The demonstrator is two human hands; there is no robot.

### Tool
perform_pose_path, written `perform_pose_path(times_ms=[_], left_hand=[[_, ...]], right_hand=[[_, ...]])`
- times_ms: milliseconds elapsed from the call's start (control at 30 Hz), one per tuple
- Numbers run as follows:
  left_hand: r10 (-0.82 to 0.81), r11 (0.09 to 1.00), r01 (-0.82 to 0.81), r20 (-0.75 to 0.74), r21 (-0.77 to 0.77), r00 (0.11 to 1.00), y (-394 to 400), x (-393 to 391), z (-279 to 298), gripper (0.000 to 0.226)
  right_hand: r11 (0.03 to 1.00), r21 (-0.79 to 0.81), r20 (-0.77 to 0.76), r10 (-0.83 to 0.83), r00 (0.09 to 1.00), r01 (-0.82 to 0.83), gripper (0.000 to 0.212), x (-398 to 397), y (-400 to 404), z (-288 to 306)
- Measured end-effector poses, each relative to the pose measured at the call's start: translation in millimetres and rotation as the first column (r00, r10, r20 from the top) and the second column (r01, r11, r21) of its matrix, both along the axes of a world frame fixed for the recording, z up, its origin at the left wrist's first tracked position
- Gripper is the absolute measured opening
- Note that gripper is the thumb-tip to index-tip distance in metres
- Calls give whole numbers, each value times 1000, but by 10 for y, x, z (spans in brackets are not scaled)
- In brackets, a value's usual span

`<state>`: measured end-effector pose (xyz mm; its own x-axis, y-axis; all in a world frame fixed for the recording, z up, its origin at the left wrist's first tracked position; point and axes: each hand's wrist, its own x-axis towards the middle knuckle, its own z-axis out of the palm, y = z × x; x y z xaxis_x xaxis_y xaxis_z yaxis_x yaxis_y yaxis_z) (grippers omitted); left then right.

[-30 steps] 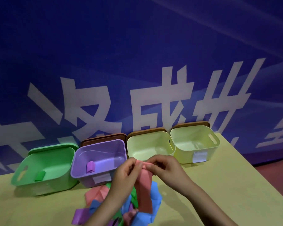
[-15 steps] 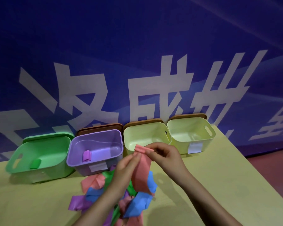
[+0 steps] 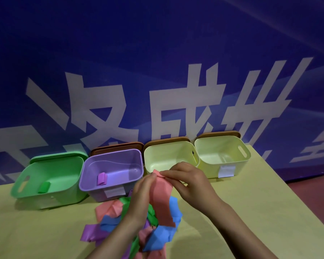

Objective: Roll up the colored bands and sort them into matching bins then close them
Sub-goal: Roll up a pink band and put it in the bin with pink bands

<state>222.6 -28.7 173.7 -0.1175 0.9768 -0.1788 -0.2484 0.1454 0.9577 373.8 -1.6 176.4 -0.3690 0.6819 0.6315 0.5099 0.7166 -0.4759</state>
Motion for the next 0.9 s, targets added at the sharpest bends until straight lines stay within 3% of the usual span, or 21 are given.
perform_pose_path(times_ms=[133,200,367,433,600,900], left_hand=[[-10,999,12,-37,38,999,-32,22,-23,20],[-5,999,7,-27,52,1000,-38,47,-12,19],[-51,984,72,-130,163,990,-70,47,-7,23],[-39,978,74,-178,193,983,-74,46,-10,21],[-64,965,129,-271,229,960,-48,48,-28,19],[-97,958,160,-259,236,961,97,-7,56,16]], right_hand=[[996,-52,96,77,992,-73,29,91,36,-3],[985,-137,69,110,991,-100,37,126,20,-8],[844,-517,-265,4,964,-146,33,68,-175,33],[784,-593,-373,-66,925,-183,27,11,-216,23],[765,-617,-456,-157,876,-185,10,-1,-221,61],[803,-569,-438,-112,892,-178,14,20,-125,170]])
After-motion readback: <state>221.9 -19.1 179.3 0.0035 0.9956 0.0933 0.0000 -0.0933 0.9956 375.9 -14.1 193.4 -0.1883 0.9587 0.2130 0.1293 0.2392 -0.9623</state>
